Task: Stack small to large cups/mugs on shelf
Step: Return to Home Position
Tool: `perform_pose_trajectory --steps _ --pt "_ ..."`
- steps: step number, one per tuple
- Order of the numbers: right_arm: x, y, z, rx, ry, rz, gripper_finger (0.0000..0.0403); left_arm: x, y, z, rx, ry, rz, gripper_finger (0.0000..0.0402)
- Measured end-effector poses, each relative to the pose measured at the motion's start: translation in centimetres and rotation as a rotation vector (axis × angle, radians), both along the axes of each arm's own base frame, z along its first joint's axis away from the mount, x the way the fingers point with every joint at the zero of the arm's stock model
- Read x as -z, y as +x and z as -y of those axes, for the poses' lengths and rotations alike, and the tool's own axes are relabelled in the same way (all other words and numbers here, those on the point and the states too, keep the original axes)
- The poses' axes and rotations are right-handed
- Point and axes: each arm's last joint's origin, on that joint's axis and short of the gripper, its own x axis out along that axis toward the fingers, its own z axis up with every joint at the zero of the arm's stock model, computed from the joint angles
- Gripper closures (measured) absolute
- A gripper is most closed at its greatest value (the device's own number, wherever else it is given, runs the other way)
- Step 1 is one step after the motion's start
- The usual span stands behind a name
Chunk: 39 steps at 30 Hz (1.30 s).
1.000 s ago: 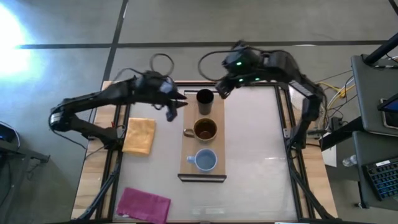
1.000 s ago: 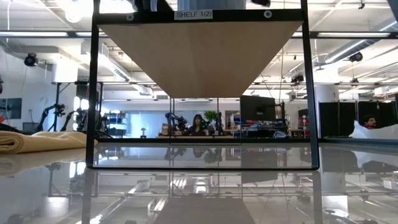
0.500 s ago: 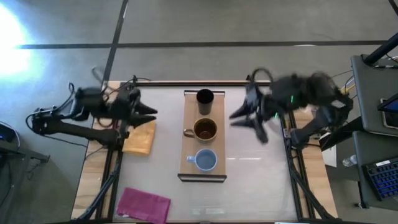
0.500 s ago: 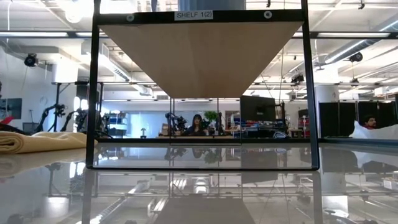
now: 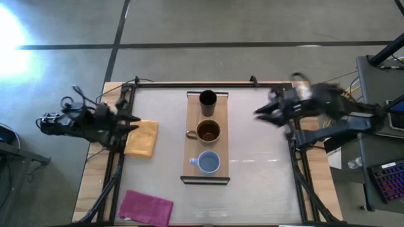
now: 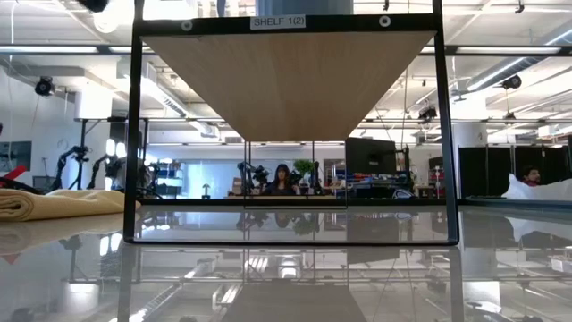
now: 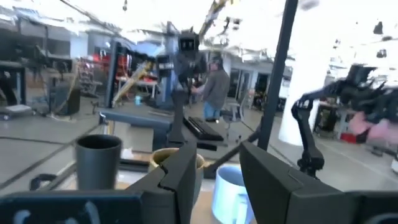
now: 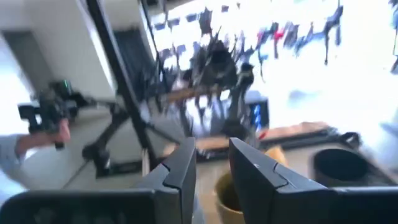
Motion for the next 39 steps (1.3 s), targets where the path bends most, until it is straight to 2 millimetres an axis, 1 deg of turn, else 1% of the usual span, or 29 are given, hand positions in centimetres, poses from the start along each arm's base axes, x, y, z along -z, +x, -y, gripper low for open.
perform_pose_trajectory --steps 2,5,7,8,11,12,14,17,19,21,23,26,29,33,35,38,39 --pt "1.2 -2.1 0.2 0.009 -0.003 0.043 0.0315 0.5 -1.4 -0.3 -0.006 0.004 -0.008 0.0292" --pt "3.7 -3.6 0.2 -0.003 -0.022 0.065 0.0318 0.9 -3.5 -0.8 -0.036 -0.009 0.031 0.0292" --pt "5.2 -4.4 0.2 -0.023 -0.043 0.094 0.0320 1.8 -4.1 -0.9 -0.061 0.001 0.000 0.0292" --pt "5.7 -4.8 0.2 -0.030 -0.051 0.125 0.0321 1.9 -4.3 -1.0 -0.069 0.004 0.003 0.0292" --pt "7.6 -5.7 0.1 -0.050 -0.071 0.237 0.0321 2.2 -4.1 -1.0 -0.079 0.010 -0.029 0.0292" --pt "8.3 -5.9 0.1 -0.063 -0.074 0.261 0.0320 2.2 -3.9 -0.9 -0.074 0.005 -0.030 0.0292" --pt "10.2 -6.0 0.0 -0.083 -0.082 0.268 0.0318 2.8 -3.0 -0.8 -0.070 0.003 -0.057 0.0292" --pt "12.5 -6.4 0.1 -0.074 -0.075 0.303 0.0316 4.8 -1.6 -0.5 -0.066 -0.025 -0.120 0.0292" --pt "13.6 -6.7 0.1 -0.074 -0.072 0.345 0.0317 5.3 -1.1 -0.4 -0.057 -0.045 -0.037 0.0292" --pt "14.9 -6.9 0.1 -0.078 -0.066 0.358 0.0320 6.2 -0.5 -0.2 -0.043 -0.054 0.012 0.0292" --pt "16.1 -7.1 0.1 -0.076 -0.049 0.362 0.0323 7.8 0.4 -0.1 -0.032 -0.064 -0.024 0.0292" --pt "17.9 -7.5 0.1 -0.079 -0.005 0.361 0.0327 9.5 1.2 0.1 -0.022 -0.141 -0.060 0.0292" --pt "19.4 -7.6 0.1 -0.078 0.018 0.373 0.0328 12.0 2.0 0.2 -0.023 -0.221 -0.156 0.0292" --pt "20.8 -6.9 0.2 -0.055 0.007 0.312 0.0323 13.9 2.6 0.2 -0.060 -0.325 -0.193 0.0292" --pt "21.8 -6.5 0.3 -0.009 0.019 0.270 0.0321 15.4 2.9 0.2 -0.098 -0.370 -0.242 0.0292" --pt "22.9 -6.2 0.5 0.053 0.084 0.217 0.0319 16.4 3.1 0.2 -0.099 -0.452 -0.261 0.0292" --pt "23.2 -6.1 0.5 0.061 0.113 0.213 0.0319 16.4 3.2 0.2 -0.093 -0.466 -0.256 0.0292"
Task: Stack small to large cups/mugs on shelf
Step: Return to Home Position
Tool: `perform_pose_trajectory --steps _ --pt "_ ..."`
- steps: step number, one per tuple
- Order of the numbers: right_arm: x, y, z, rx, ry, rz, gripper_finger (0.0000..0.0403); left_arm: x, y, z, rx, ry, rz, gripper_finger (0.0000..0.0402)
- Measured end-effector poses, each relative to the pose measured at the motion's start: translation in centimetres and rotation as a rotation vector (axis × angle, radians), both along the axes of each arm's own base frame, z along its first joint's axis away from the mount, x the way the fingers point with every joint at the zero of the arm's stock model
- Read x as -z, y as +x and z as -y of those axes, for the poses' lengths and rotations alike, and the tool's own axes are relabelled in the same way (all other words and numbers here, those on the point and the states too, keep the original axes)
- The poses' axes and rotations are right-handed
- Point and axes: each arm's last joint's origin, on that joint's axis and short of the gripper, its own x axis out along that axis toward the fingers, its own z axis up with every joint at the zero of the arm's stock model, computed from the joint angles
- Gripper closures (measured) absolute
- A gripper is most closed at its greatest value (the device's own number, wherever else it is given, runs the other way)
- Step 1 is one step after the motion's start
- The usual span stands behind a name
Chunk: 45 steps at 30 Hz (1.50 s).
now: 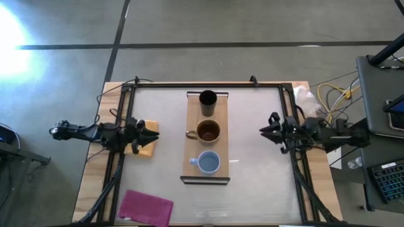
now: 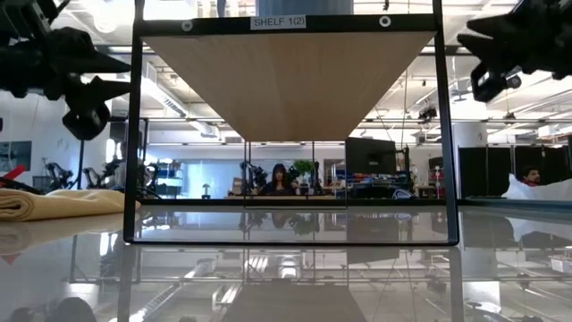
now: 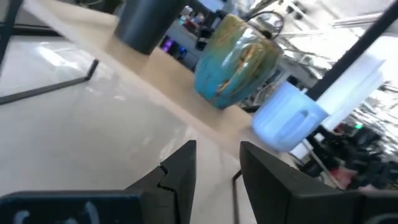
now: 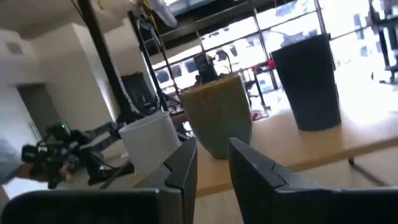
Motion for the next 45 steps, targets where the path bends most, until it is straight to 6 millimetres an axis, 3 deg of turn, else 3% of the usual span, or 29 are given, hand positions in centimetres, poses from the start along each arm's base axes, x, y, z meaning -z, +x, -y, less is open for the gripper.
perform_pose_trajectory --steps 11,45 --pt "2.9 0.5 0.0 0.000 0.020 -0.199 0.0331 0.8 0.7 0.1 -0.001 0.014 -0.078 0.0292" --pt "3.1 0.6 0.0 0.000 0.017 -0.212 0.0321 1.7 1.3 0.2 -0.003 0.032 -0.176 0.0292"
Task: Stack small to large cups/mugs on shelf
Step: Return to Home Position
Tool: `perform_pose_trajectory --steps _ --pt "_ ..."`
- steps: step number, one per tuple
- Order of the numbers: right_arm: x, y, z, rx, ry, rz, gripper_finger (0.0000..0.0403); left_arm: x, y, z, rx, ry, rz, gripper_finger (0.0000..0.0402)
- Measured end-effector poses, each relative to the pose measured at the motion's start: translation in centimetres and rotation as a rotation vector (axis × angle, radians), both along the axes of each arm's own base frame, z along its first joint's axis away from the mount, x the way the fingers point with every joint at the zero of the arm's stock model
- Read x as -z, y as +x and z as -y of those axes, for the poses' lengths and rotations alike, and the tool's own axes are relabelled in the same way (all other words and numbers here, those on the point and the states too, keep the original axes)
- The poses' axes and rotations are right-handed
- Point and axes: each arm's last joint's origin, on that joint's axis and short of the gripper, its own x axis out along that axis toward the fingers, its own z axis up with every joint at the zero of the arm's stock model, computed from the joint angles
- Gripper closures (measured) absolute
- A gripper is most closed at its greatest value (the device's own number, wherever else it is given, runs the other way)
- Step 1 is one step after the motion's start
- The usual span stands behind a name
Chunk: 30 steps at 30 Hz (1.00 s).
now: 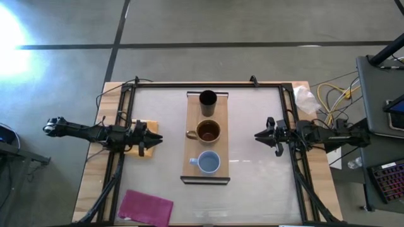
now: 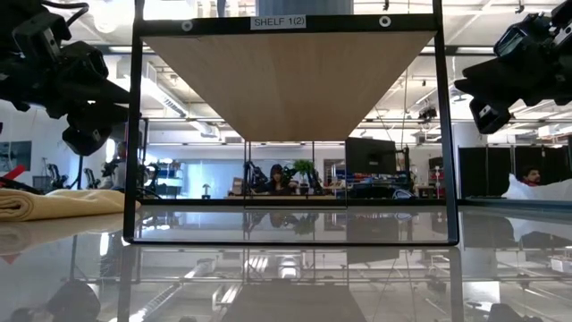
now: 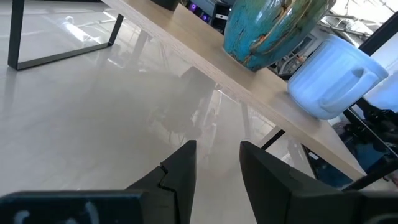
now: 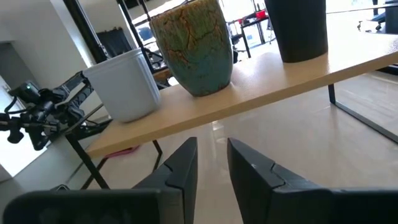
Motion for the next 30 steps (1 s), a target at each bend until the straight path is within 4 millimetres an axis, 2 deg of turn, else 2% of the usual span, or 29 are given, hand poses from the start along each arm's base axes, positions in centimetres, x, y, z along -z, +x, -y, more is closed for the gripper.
perform_pose_trajectory --steps 11,23,30 --pt "0.00 0.00 0.00 0.000 0.000 0.000 0.0332 0.05 0.02 0.00 0.000 0.001 -0.005 0.0292" --pt "-0.01 0.00 0.00 0.000 0.000 0.000 0.0321 0.10 0.05 0.01 0.000 0.002 -0.011 0.0292" --pt "-0.01 0.00 0.00 0.000 0.000 0.000 0.0329 0.09 0.04 0.01 0.000 0.002 -0.009 0.0292"
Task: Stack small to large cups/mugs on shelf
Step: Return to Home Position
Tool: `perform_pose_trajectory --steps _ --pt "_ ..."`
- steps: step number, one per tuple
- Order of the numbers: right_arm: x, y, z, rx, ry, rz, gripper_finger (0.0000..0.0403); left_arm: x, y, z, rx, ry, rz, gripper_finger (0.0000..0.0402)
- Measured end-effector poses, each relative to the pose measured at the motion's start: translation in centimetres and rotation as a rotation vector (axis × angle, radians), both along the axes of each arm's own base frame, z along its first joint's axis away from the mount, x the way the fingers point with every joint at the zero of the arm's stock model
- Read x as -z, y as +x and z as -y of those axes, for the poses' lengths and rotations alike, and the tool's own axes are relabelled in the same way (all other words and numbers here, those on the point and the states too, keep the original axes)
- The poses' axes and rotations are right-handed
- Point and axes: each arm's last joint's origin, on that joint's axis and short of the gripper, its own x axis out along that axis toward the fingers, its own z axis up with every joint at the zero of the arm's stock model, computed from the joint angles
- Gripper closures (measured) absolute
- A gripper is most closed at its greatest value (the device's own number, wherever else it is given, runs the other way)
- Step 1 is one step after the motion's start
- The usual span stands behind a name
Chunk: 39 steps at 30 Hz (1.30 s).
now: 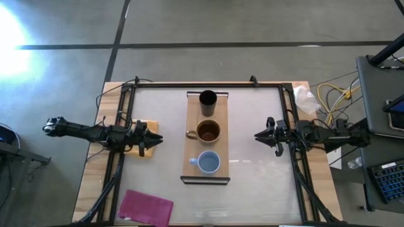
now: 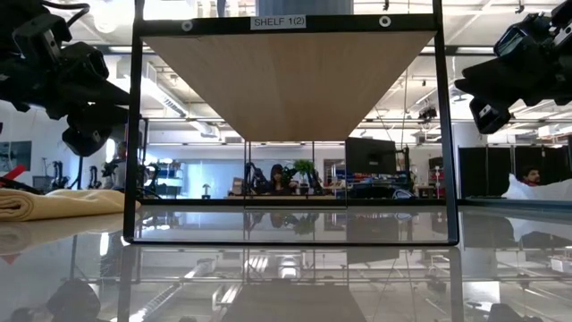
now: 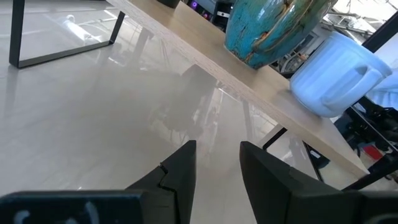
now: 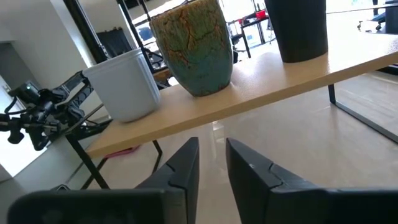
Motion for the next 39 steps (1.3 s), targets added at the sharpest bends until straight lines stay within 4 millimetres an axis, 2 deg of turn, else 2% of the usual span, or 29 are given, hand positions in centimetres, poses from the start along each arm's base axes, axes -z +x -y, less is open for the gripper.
perform_pose_trajectory --steps 39 --pt "0.00 0.00 0.00 0.000 0.000 0.000 0.0324 0.03 0.02 0.00 0.000 0.001 -0.004 0.0292"
